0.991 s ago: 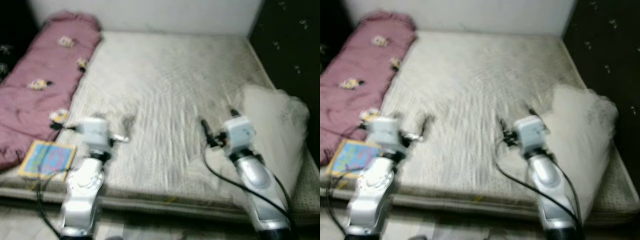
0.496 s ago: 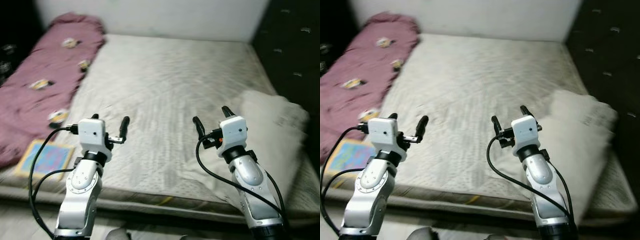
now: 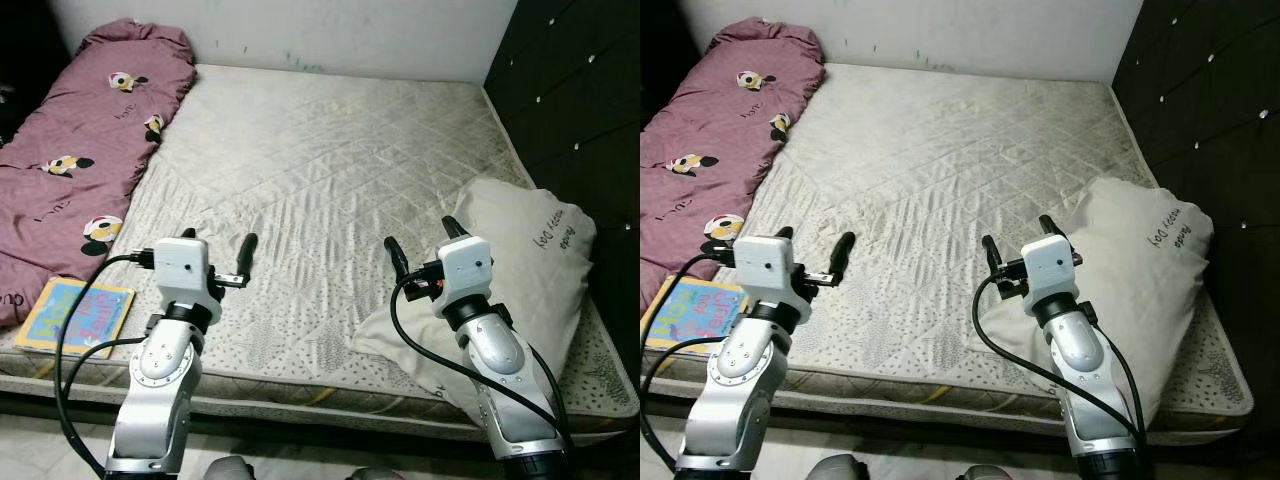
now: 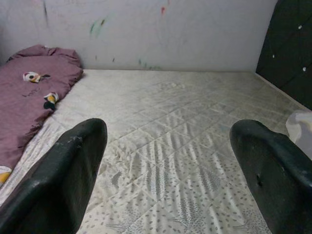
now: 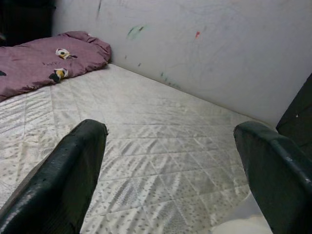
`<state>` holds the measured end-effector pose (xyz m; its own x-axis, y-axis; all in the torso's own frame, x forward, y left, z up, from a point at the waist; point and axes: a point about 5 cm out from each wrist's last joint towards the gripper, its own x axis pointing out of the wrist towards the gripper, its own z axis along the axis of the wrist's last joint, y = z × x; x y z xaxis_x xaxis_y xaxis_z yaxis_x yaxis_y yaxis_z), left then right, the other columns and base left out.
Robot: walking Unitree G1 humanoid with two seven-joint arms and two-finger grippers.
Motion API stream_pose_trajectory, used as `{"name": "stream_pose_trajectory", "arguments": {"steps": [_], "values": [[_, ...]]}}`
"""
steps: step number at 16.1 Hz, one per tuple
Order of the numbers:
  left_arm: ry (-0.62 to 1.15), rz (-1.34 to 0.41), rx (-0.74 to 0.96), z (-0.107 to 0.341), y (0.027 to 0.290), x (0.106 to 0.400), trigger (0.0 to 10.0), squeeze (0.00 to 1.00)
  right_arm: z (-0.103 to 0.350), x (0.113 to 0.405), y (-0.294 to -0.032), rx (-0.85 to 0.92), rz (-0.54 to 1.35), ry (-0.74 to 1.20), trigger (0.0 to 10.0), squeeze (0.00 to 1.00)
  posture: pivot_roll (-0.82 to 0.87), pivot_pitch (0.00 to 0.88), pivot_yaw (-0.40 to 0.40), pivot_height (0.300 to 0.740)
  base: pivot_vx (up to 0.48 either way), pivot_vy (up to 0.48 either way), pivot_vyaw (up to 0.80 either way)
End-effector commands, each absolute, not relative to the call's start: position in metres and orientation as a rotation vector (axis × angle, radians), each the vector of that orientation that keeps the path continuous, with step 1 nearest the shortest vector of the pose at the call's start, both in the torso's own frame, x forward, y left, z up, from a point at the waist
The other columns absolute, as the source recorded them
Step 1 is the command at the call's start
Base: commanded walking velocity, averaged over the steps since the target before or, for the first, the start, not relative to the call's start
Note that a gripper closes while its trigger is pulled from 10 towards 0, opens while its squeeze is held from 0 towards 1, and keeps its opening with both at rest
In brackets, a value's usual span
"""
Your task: Clean up the room
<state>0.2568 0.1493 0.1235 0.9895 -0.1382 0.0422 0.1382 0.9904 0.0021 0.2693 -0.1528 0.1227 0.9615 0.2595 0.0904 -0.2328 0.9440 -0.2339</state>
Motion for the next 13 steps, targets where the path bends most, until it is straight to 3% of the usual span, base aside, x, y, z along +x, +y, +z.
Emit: {"name": "stream_pose_trajectory", "arguments": {"steps": [1,10,13], "values": [[-0.037,-0.153,-0.011,0.1228,0.1461,0.2564,10.0,0.0,0.1233,0.2688,-0.1565,-0.224,0.246,-0.123,10.0,0.0,-0.02,0.037,-0.016,0.74,0.0,-0.405,0.0],[-0.044,-0.143,-0.016,0.1246,0.147,0.2592,10.0,0.0,0.123,0.2714,-0.1591,-0.222,0.238,-0.118,10.0,0.0,-0.01,0.035,-0.017,0.74,0.0,-0.412,0.0],[-0.045,-0.147,-0.015,0.1248,0.1464,0.2602,10.0,0.0,0.1227,0.2704,-0.1595,-0.22,0.235,-0.119,10.0,0.0,-0.02,0.035,-0.017,0.74,0.0,-0.412,-0.47]]}}
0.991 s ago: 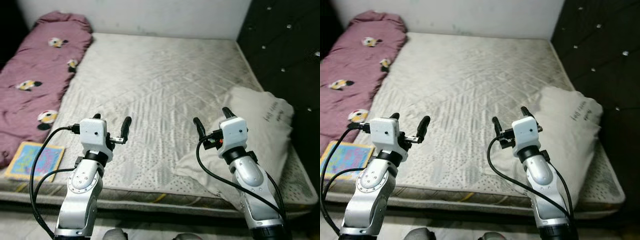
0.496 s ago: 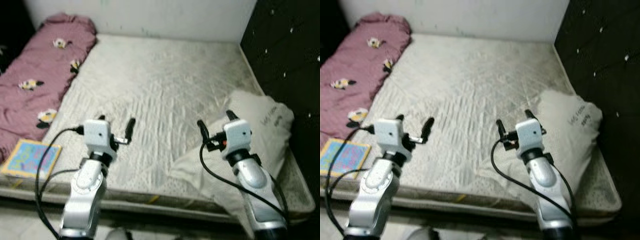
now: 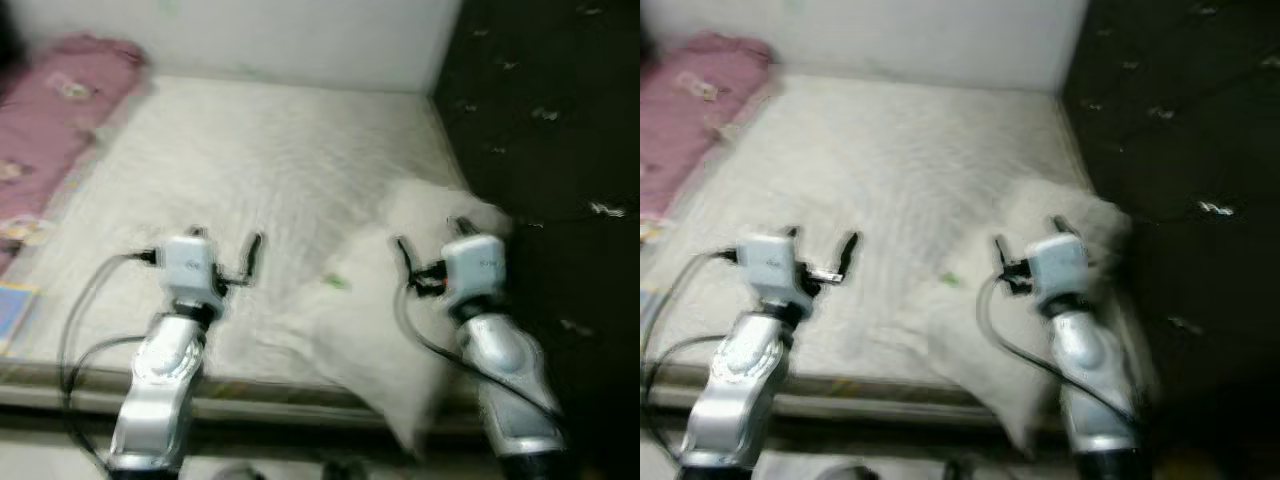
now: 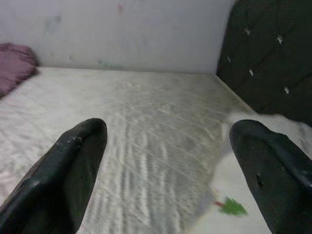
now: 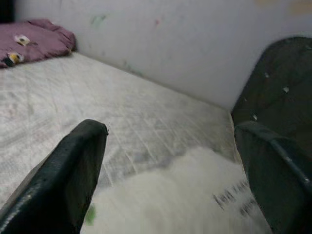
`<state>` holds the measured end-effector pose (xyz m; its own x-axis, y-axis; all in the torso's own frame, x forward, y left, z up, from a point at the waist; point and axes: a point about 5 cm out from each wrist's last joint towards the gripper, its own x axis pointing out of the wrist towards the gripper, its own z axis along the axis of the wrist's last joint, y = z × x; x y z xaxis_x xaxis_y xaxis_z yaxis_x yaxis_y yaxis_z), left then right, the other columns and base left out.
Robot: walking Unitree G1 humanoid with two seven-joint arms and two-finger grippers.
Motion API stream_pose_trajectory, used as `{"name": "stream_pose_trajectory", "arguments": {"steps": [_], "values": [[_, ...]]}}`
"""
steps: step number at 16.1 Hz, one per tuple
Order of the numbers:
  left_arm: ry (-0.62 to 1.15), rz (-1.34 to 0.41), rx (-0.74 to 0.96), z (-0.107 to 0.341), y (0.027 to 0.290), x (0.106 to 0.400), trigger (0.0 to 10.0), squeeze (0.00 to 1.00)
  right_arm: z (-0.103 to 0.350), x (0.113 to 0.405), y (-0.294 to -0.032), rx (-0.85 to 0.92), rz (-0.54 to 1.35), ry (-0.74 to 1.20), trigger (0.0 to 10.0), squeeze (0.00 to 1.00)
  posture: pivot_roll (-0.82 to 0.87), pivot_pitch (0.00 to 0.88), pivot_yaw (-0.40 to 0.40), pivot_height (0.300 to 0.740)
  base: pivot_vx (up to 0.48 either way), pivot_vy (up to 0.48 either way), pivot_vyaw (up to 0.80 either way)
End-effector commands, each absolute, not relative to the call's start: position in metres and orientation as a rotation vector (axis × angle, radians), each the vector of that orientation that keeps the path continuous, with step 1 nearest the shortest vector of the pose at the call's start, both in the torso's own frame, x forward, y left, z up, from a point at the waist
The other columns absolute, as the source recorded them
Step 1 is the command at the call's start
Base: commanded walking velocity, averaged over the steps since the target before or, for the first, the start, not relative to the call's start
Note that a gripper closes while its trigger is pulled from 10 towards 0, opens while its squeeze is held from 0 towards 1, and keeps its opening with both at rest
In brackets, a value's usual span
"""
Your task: Clean up the room
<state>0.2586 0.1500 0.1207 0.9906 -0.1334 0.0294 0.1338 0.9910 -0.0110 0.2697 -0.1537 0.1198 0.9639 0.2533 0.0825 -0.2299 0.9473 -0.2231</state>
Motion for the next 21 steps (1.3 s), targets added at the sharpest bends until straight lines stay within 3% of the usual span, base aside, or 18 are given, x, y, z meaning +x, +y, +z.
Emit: {"name": "stream_pose_trajectory", "arguments": {"steps": [1,6,13,21], "values": [[-0.047,-0.147,-0.016,0.125,0.146,0.26,10.0,0.0,0.123,0.27,-0.16,-0.22,0.235,-0.119,10.0,0.0,-0.02,0.034,-0.017,0.74,0.0,-0.409,-0.49],[-0.047,-0.145,-0.015,0.125,0.146,0.26,10.0,0.0,0.123,0.27,-0.16,-0.226,0.247,-0.125,10.0,0.0,-0.02,0.035,-0.018,0.74,0.0,-0.408,-0.1],[0.042,0.006,0.011,0.103,0.177,0.236,10.0,0.0,0.111,0.253,-0.171,-0.173,0.194,-0.083,10.0,0.0,-0.01,0.021,-0.006,0.74,0.0,0.0,0.0],[0.055,0.025,0.014,0.094,0.181,0.24,10.0,0.0,0.09,0.248,-0.169,-0.124,0.276,0.025,10.0,0.0,-0.01,0.0,-0.013,0.74,0.0,0.0,0.0]]}}
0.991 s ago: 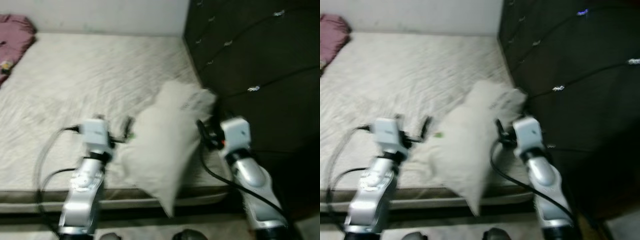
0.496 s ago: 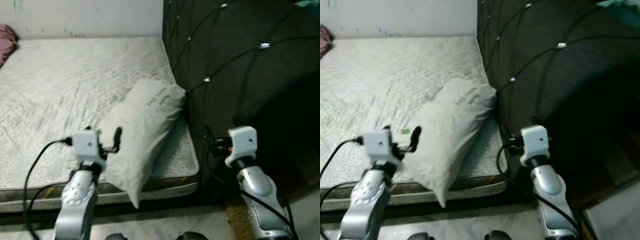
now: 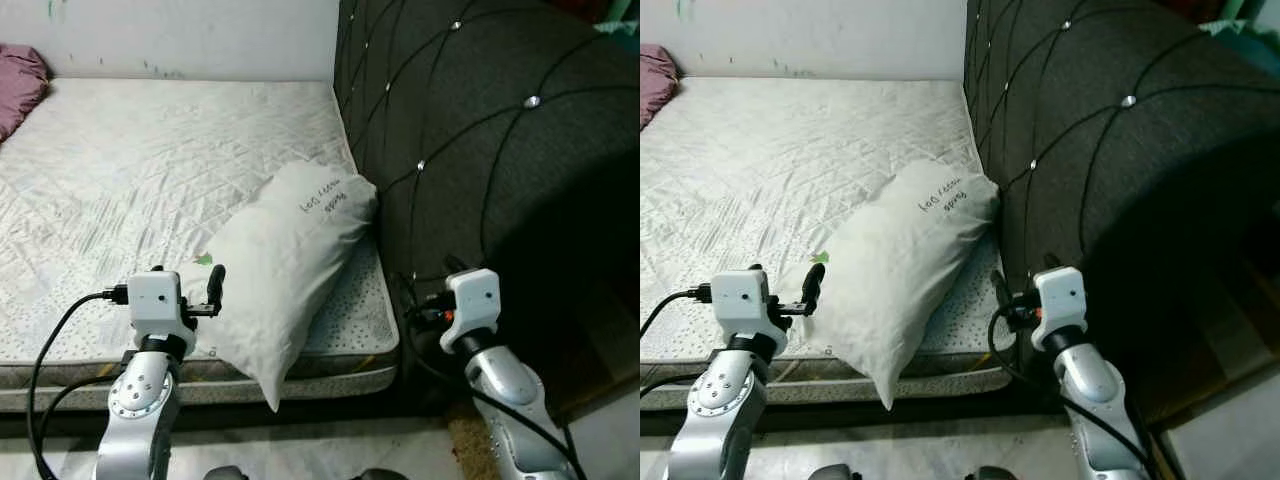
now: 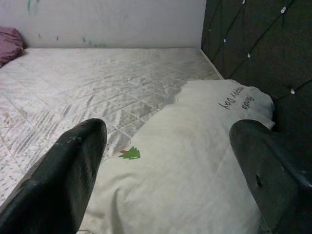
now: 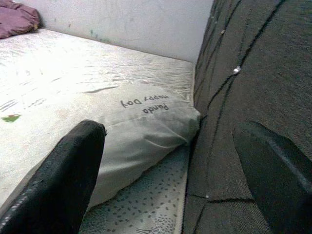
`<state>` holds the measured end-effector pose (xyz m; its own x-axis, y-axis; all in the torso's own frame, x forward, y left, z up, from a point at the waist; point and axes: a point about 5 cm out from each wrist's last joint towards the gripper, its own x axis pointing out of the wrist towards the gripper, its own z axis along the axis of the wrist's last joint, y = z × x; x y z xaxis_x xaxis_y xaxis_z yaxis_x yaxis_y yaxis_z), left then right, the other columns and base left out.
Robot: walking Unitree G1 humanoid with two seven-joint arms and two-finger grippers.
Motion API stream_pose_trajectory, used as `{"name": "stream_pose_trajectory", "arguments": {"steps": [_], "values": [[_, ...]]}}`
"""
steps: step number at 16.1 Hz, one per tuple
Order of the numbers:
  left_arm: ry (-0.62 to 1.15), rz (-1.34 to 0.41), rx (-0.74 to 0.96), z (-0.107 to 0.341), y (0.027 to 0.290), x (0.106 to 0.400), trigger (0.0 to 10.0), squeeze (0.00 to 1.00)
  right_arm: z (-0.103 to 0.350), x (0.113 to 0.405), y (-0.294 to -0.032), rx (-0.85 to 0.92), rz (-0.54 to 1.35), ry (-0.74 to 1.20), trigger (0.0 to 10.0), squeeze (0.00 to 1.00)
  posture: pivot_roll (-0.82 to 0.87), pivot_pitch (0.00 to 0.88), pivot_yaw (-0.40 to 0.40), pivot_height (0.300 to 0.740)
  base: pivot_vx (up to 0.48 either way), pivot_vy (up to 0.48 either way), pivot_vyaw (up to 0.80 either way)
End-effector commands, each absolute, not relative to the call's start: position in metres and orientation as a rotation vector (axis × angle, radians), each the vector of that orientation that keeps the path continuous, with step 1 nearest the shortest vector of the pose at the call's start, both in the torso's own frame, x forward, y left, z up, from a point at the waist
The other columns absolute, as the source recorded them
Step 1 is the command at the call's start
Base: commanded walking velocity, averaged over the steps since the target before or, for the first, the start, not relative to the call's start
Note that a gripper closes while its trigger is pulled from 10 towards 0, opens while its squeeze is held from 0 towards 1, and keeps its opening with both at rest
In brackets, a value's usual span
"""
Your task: Clean up the room
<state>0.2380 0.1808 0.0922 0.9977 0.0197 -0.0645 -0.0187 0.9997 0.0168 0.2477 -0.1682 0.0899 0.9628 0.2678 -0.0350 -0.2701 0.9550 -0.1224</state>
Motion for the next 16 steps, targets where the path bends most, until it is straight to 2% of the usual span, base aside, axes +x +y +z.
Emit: {"name": "stream_pose_trajectory", "arguments": {"steps": [1,10,16], "values": [[0.056,0.027,0.008,0.0945,0.1811,0.2415,10.0,0.0,0.0896,0.2482,-0.1687,-0.125,0.278,0.025,10.0,0.0,-0.01,0.0,-0.012,0.74,0.0,0.0,0.0],[0.034,-0.012,0.0,0.0999,0.1755,0.2468,10.0,0.0,0.0949,0.2519,-0.1656,-0.087,0.266,0.01,10.0,0.0,-0.01,0.0,0.0,0.74,0.0,0.465,0.0],[0.017,0.007,0.014,0.1018,0.1747,0.2466,10.0,0.0,0.0967,0.2529,-0.1625,-0.059,0.262,0.0,10.0,0.0,-0.01,0.0,0.004,0.74,0.0,0.0,0.0]]}}
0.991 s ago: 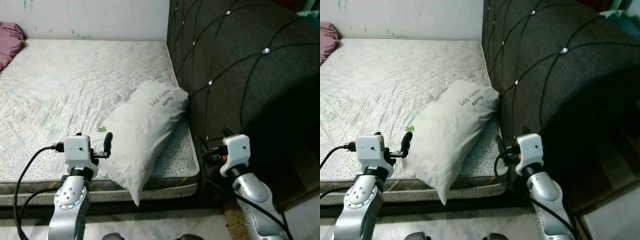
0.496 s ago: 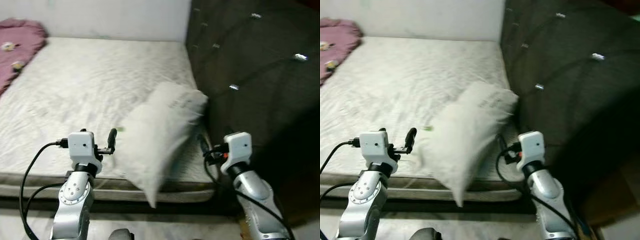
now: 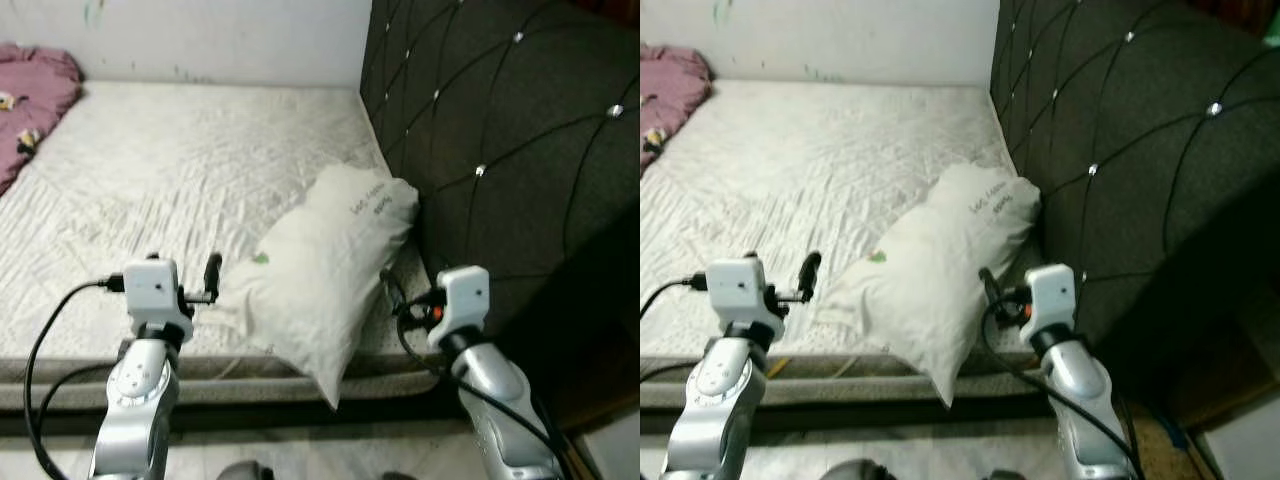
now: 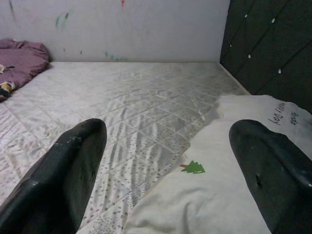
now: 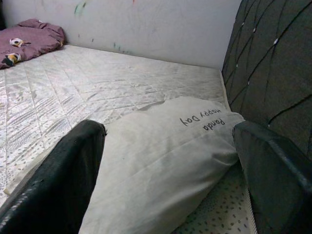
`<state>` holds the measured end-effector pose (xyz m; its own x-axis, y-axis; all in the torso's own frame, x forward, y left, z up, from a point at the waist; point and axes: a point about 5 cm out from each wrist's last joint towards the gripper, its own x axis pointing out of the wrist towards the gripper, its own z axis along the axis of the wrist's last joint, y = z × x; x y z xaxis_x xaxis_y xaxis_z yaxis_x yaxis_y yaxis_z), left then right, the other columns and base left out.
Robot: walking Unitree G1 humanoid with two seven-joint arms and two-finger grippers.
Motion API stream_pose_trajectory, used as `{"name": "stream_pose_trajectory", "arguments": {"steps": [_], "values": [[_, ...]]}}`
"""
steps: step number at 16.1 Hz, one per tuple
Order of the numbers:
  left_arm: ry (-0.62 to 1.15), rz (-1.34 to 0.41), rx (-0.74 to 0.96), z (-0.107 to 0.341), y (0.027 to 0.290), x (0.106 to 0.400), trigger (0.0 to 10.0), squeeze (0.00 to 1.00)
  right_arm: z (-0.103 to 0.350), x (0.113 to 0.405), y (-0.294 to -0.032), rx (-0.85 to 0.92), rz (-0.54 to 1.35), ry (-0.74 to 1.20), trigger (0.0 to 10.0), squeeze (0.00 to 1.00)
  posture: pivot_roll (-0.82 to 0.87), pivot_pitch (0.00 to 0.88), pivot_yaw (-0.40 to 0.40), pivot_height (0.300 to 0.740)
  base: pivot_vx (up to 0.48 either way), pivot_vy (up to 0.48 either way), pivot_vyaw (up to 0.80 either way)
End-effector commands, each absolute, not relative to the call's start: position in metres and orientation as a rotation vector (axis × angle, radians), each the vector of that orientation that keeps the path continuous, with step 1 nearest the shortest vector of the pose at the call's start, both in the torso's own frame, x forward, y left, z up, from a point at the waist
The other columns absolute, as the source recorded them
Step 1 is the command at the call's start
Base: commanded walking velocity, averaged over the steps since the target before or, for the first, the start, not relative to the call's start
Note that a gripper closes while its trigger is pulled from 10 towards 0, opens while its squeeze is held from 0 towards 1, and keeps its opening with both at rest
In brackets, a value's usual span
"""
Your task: Clean up the room
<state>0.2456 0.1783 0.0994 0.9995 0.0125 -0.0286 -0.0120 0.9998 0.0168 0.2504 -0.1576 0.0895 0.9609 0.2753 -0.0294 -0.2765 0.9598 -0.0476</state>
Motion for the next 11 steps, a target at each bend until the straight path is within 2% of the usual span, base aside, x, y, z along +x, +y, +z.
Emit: {"name": "stream_pose_trajectory", "arguments": {"steps": [1,4,11], "values": [[0.014,-0.002,0.014,0.1039,0.1745,0.248,10.0,0.0,0.0978,0.2537,-0.1623,-0.057,0.26,-0.003,10.0,0.0,-0.01,0.0,0.008,0.74,0.0,0.0,0.0],[0.01,-0.008,0.017,0.1051,0.1748,0.2494,10.0,0.0,0.0983,0.2542,-0.1619,-0.057,0.259,-0.005,10.0,0.0,-0.01,0.0,0.01,0.74,0.0,0.0,0.0],[-0.002,-0.044,0.012,0.1071,0.172,0.2484,10.0,0.0,0.0993,0.2545,-0.1604,-0.066,0.264,-0.011,10.0,0.0,-0.01,0.004,0.009,0.74,0.273,0.0,0.0]]}}
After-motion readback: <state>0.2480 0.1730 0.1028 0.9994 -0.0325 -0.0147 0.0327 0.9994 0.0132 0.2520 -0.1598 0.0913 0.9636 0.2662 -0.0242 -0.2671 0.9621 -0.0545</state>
